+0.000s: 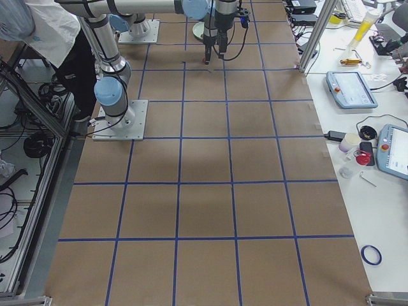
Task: Collect all strawberries into plate
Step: 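Reach the left gripper to the last strawberry and grasp it, then carry the strawberry onto the plate and open the left gripper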
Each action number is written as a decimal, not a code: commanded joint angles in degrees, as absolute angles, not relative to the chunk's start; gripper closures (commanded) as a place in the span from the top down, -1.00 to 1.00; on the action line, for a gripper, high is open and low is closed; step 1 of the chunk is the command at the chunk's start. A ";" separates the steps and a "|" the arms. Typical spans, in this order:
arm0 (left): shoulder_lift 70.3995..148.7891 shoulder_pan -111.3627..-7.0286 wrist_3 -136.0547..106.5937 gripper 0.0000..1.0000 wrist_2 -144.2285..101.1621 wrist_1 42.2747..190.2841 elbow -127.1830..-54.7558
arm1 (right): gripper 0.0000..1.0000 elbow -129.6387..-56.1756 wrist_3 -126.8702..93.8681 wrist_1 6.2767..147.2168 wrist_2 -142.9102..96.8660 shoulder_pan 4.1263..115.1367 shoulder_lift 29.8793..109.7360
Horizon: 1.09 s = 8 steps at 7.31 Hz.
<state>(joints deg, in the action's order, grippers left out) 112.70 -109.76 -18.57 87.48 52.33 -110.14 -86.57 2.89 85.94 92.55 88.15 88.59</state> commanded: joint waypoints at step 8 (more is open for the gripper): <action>105.21 -90.57 9.42 -0.82 94.04 59.50 -110.73 | 1.00 -86.57 2.99 86.04 92.55 88.07 88.59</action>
<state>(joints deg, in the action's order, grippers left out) 106.29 -96.06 1.59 93.68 58.81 -109.26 -86.57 2.92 86.01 92.55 88.14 88.59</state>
